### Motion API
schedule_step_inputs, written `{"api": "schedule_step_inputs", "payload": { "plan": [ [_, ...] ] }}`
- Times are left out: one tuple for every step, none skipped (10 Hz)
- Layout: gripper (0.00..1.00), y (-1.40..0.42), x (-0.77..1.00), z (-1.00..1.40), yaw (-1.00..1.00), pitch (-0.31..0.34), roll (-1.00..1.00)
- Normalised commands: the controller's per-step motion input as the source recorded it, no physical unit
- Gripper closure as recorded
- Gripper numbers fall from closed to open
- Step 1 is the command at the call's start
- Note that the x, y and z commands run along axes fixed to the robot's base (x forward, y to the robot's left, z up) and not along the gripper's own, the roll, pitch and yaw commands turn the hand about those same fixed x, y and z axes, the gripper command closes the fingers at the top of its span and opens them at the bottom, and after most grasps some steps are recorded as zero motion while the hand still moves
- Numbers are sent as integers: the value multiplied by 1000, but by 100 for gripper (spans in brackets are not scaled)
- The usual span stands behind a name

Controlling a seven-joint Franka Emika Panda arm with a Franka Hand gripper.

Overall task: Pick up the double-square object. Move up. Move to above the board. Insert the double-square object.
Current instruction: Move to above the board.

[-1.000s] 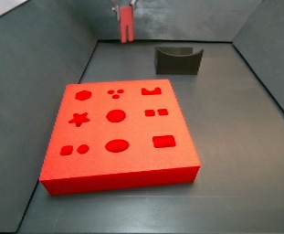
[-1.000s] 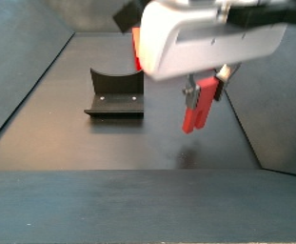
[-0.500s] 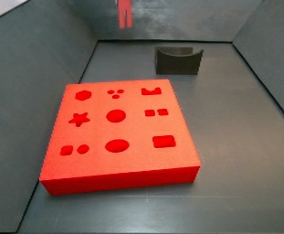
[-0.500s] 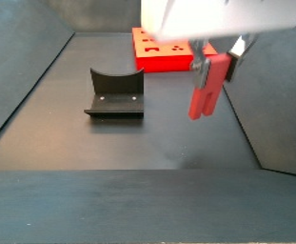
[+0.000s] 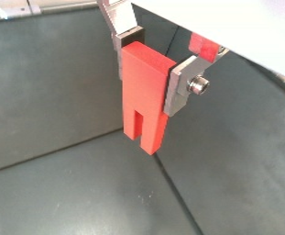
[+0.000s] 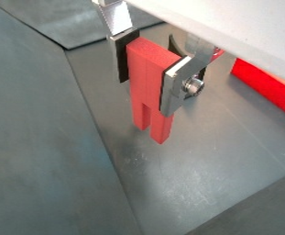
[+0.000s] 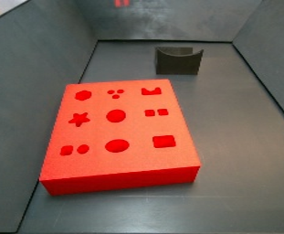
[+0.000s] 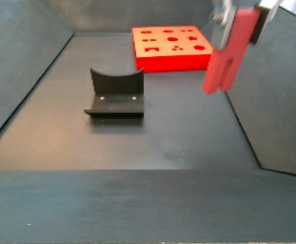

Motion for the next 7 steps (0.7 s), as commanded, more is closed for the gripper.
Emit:
{"api": "schedule_step_inputs", "payload": {
  "plan": [
    [100, 87, -74, 1000, -27, 83, 18],
    [100, 83, -67, 1000, -20, 83, 17],
    [100, 80, -61, 1000, -17, 81, 17],
    [100, 73, -53, 1000, -17, 79, 19],
    [100, 61, -41, 884, -17, 80, 22],
    [100, 41, -21, 658, -16, 81, 22],
    [100, 31, -14, 544, -18, 83, 23]
  ]
}}
